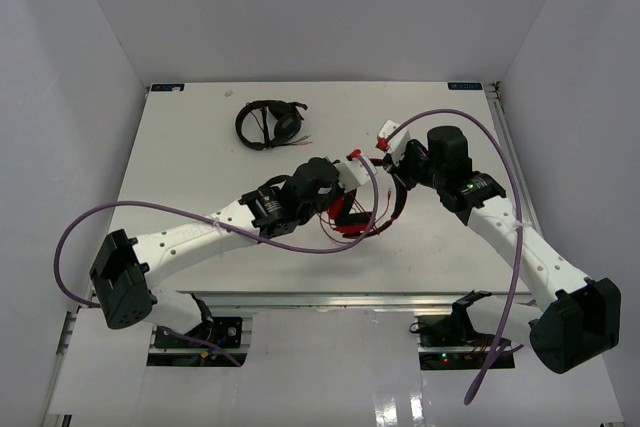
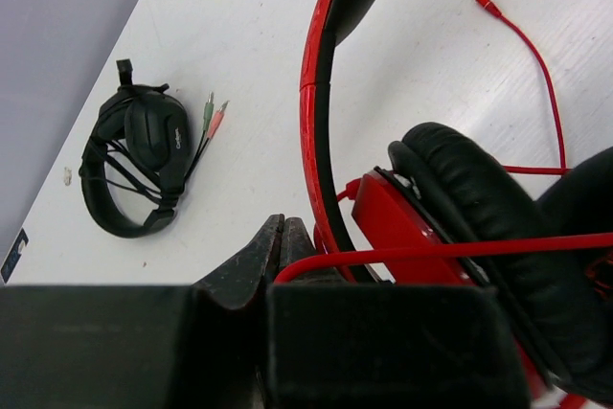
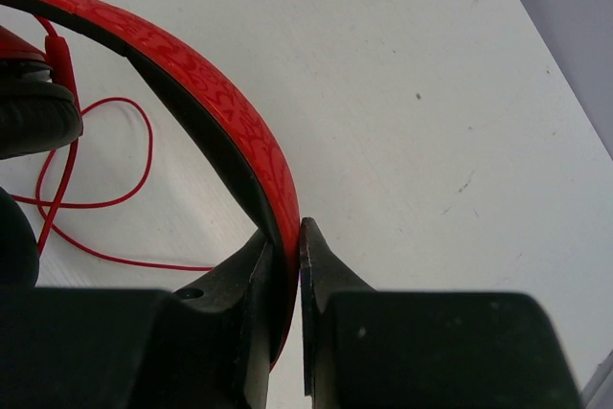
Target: Wrap the headphones
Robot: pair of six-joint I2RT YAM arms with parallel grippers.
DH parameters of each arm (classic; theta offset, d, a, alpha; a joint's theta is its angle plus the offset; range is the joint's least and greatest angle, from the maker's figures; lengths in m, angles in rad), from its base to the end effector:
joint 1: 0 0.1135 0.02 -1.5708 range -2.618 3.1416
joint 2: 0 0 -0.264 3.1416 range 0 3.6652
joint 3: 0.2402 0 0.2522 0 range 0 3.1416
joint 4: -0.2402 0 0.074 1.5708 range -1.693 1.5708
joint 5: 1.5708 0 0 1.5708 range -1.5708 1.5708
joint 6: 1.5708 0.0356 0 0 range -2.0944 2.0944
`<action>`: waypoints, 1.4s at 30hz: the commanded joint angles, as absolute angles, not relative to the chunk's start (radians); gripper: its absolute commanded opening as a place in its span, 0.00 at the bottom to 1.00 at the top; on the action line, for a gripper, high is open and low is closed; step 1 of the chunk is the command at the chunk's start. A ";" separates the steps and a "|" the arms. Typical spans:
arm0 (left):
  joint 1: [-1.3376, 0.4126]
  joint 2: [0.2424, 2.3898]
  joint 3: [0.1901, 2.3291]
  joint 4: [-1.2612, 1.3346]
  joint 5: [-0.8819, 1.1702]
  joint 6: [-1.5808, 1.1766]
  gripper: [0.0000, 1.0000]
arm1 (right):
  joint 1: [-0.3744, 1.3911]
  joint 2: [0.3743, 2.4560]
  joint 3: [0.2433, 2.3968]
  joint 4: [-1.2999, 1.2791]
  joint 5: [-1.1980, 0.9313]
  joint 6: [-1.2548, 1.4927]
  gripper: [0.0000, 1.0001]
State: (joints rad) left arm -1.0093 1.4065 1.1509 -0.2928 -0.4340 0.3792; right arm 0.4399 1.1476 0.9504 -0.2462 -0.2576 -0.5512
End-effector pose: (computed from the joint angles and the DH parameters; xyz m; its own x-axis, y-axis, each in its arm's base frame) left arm 0.1829 -0.2626 0.3146 -0.0443 0.7012 -0.7116 0.6387 0.5676 0.5195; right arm 0.2327 0.1196 0.3185 -0.0060 -0.5625 -0.8268 -0.7315 0.5662 -0.3800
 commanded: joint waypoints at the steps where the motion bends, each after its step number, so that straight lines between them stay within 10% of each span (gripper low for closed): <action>1: -0.986 1.337 1.135 -0.278 -0.514 0.392 0.10 | 0.445 1.120 0.963 -0.276 -0.337 -0.543 0.08; 20: -0.859 1.250 1.025 -0.192 -0.291 0.303 0.25 | 0.445 1.076 0.949 -0.350 -0.531 -0.576 0.08; 42: -0.775 1.187 0.710 0.141 0.020 0.088 0.16 | 0.286 1.108 1.157 -0.352 -0.905 -0.279 0.08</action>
State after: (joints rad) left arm -0.8036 1.2128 0.7785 0.0287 -0.0561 0.1644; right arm 0.3191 1.1183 1.0492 -0.3961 -0.7291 -0.4188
